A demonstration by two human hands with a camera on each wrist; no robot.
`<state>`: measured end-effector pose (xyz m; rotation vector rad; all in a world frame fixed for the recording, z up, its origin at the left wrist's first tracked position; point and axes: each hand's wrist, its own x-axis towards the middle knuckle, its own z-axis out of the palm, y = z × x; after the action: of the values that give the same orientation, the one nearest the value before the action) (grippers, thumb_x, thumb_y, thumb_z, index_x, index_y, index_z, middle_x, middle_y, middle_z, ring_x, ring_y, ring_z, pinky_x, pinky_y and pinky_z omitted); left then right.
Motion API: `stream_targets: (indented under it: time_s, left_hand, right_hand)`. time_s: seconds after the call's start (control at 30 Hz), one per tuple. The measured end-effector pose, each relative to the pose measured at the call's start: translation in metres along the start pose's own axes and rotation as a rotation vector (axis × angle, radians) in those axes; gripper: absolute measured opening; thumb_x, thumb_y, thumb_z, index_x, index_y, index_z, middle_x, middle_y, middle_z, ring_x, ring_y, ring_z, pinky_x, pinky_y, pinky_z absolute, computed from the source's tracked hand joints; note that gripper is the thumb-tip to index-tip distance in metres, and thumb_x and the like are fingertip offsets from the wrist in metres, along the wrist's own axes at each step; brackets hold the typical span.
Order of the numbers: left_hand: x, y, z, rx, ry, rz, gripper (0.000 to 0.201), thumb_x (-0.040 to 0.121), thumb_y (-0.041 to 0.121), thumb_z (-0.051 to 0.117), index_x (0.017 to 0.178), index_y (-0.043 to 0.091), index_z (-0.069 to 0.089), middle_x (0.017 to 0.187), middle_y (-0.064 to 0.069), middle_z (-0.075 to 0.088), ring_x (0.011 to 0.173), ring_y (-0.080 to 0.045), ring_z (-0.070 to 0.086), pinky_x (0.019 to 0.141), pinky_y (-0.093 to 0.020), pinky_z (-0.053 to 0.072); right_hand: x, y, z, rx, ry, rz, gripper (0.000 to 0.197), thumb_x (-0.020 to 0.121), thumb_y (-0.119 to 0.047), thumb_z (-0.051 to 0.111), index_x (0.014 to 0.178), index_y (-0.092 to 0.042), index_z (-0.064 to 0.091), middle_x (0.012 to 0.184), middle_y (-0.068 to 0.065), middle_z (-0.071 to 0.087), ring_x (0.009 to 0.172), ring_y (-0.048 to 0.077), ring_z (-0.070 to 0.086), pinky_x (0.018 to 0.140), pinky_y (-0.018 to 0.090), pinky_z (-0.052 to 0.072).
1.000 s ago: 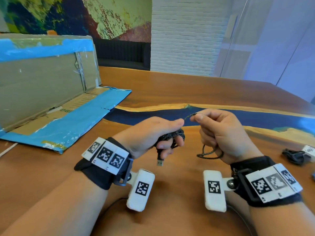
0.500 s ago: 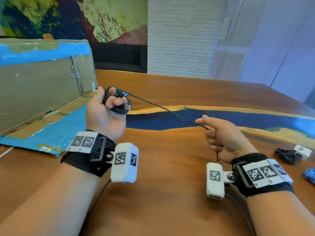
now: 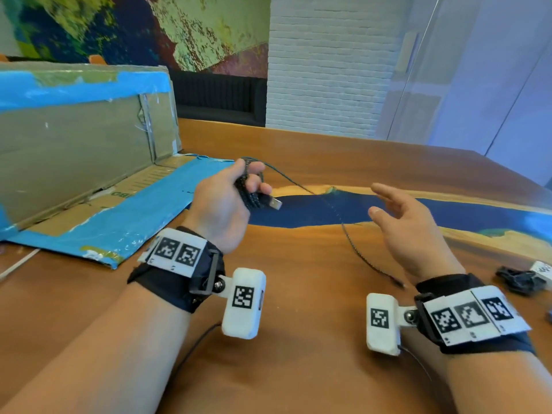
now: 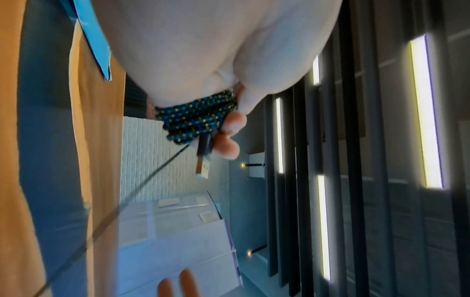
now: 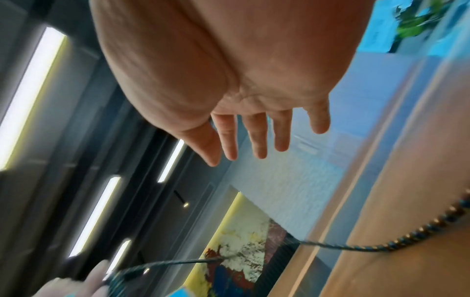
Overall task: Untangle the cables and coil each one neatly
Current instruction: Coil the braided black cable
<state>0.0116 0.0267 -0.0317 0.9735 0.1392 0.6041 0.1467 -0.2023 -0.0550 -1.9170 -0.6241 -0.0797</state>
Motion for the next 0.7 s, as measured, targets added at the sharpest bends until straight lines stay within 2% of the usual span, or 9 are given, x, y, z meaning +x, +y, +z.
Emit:
stream_targets:
  time_s: [0.1, 0.17, 0.23, 0.3, 0.37, 0.43, 0.5, 0.6, 0.7]
  left_hand:
    - [-0.012, -0.007, 0.012, 0.129, -0.134, -0.129, 0.038, 0.111, 0.028, 0.034, 0.106, 0.001, 0.060, 0.063, 0.000, 0.041, 0.065, -0.021, 0.052, 0.065, -0.032, 0.050]
    - [-0.020, -0.010, 0.017, 0.151, -0.236, -0.206, 0.040, 0.111, 0.029, 0.035, 0.107, -0.002, 0.060, 0.063, -0.001, 0.038, 0.061, -0.021, 0.050, 0.072, -0.033, 0.045]
    - [-0.025, -0.011, 0.019, 0.156, -0.331, -0.273, 0.041, 0.110, 0.030, 0.036, 0.104, -0.002, 0.061, 0.061, -0.001, 0.034, 0.057, -0.020, 0.046, 0.077, -0.036, 0.043]
    - [-0.029, -0.010, 0.020, 0.175, -0.394, -0.318, 0.040, 0.108, 0.030, 0.037, 0.096, 0.001, 0.062, 0.057, 0.000, 0.033, 0.052, -0.018, 0.042, 0.073, -0.032, 0.048]
    - [-0.032, -0.007, 0.023, 0.185, -0.434, -0.331, 0.039, 0.105, 0.030, 0.039, 0.089, 0.003, 0.063, 0.053, 0.002, 0.032, 0.048, -0.016, 0.040, 0.068, -0.028, 0.051]
    - [-0.034, -0.004, 0.024, 0.130, -0.437, -0.320, 0.038, 0.101, 0.031, 0.041, 0.086, 0.004, 0.063, 0.050, 0.004, 0.034, 0.046, -0.015, 0.041, 0.066, -0.028, 0.052]
    - [-0.031, -0.002, 0.024, -0.007, -0.386, -0.280, 0.038, 0.101, 0.031, 0.041, 0.087, 0.003, 0.062, 0.049, 0.004, 0.035, 0.046, -0.014, 0.045, 0.066, -0.027, 0.053]
    - [-0.022, -0.002, 0.021, -0.287, -0.262, -0.153, 0.040, 0.108, 0.029, 0.035, 0.102, 0.000, 0.061, 0.057, 0.002, 0.046, 0.059, -0.016, 0.059, 0.075, -0.028, 0.057]
    - [-0.012, -0.006, 0.014, -0.306, -0.153, -0.010, 0.039, 0.112, 0.025, 0.027, 0.121, -0.002, 0.054, 0.079, -0.002, 0.065, 0.091, -0.020, 0.071, 0.094, -0.031, 0.053]
  right_hand:
    - [-0.014, -0.018, 0.021, 0.044, -0.085, -0.147, 0.053, 0.103, -0.026, 0.058, 0.151, -0.042, 0.042, 0.155, -0.023, 0.041, 0.143, -0.006, 0.033, 0.114, 0.025, 0.029]
    - [-0.021, -0.023, 0.036, 0.121, -0.168, -0.190, 0.057, 0.104, -0.023, 0.057, 0.153, -0.044, 0.037, 0.158, -0.025, 0.036, 0.146, -0.009, 0.028, 0.118, 0.026, 0.026]
    - [-0.023, -0.025, 0.045, 0.211, -0.242, -0.193, 0.056, 0.106, -0.018, 0.053, 0.153, -0.043, 0.038, 0.158, -0.024, 0.037, 0.145, -0.011, 0.028, 0.122, 0.030, 0.026]
    - [-0.024, -0.026, 0.049, 0.308, -0.314, -0.188, 0.052, 0.107, -0.014, 0.049, 0.152, -0.038, 0.042, 0.156, -0.020, 0.044, 0.143, -0.009, 0.035, 0.122, 0.031, 0.030]
    - [-0.026, -0.029, 0.049, 0.380, -0.366, -0.184, 0.042, 0.108, -0.011, 0.049, 0.146, -0.027, 0.052, 0.142, -0.012, 0.061, 0.132, -0.003, 0.052, 0.112, 0.026, 0.042]
    - [-0.028, -0.029, 0.049, 0.416, -0.329, -0.192, 0.029, 0.107, -0.009, 0.049, 0.130, -0.016, 0.066, 0.105, -0.003, 0.075, 0.102, 0.009, 0.068, 0.094, 0.026, 0.051]
    - [-0.030, -0.028, 0.050, 0.495, -0.250, -0.124, 0.027, 0.107, -0.008, 0.049, 0.118, -0.016, 0.072, 0.070, 0.002, 0.059, 0.065, 0.017, 0.056, 0.071, 0.033, 0.051]
    - [-0.031, -0.028, 0.049, 0.415, -0.262, -0.016, 0.027, 0.107, -0.011, 0.051, 0.118, -0.019, 0.074, 0.062, 0.000, 0.048, 0.047, 0.007, 0.038, 0.047, 0.020, 0.037]
    - [-0.037, -0.034, 0.047, 0.184, -0.459, -0.063, 0.022, 0.105, -0.017, 0.057, 0.107, -0.020, 0.079, 0.059, -0.001, 0.050, 0.044, 0.002, 0.041, 0.048, 0.010, 0.035]
